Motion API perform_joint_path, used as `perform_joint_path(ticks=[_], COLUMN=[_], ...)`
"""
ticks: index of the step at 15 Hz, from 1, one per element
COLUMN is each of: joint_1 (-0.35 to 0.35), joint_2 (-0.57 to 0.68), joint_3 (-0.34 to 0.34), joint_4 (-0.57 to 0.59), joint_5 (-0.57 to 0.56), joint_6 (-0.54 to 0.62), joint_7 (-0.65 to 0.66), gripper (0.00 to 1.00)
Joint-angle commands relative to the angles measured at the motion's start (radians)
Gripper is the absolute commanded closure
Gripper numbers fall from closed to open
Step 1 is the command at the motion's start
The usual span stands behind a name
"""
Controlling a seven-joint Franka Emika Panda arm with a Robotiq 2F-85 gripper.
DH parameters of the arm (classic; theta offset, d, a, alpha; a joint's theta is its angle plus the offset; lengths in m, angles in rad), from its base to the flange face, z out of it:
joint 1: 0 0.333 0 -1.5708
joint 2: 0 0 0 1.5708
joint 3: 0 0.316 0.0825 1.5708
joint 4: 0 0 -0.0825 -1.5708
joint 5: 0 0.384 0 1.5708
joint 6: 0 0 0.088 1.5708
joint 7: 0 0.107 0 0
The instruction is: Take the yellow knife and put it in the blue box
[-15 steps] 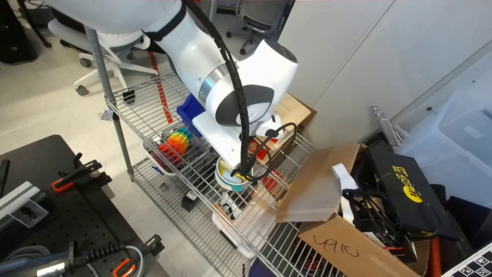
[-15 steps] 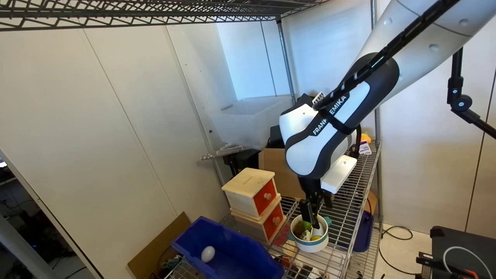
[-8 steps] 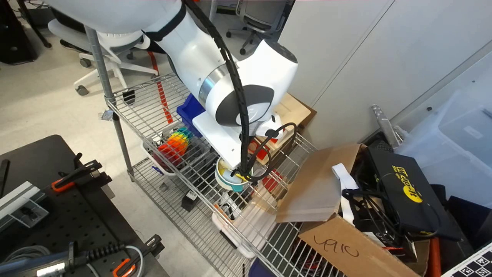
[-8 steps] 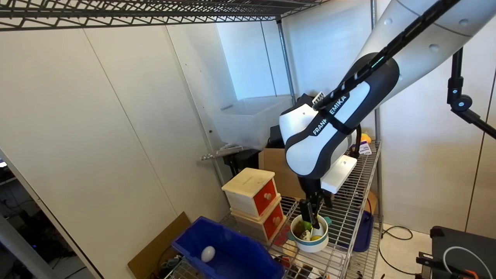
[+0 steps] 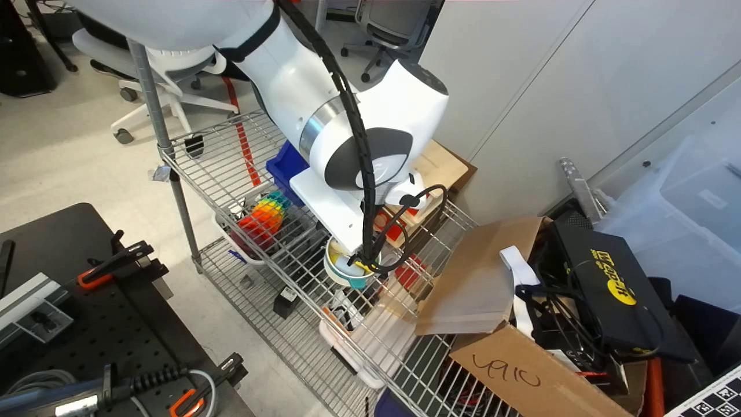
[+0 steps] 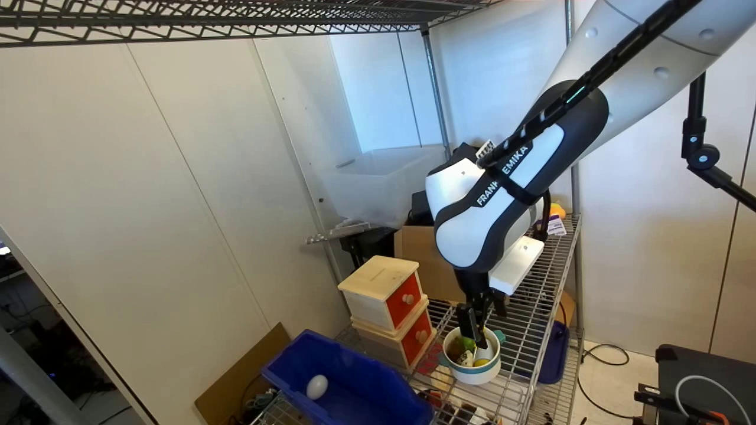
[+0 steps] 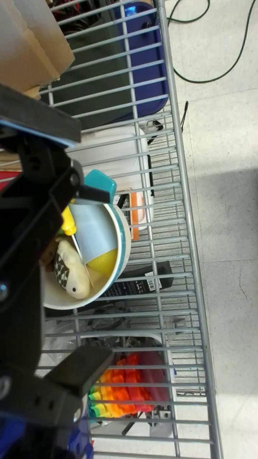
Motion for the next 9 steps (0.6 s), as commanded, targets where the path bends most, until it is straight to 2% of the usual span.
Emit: perform_joint_path(ticks=[1, 6, 9], joint_1=[0.001, 0.001, 0.033], joint_2=[0.000, 0.000, 0.017], joint_3=[-0.001, -0.001, -0.039], joint_4=[0.001, 0.001, -0.001], joint_5=[0.001, 0.001, -0.072], joint_6=[-0.002, -0.002, 0.062], joint_7=[0.000, 0.000, 0.045], gripper=[0.00, 0.00, 0.00])
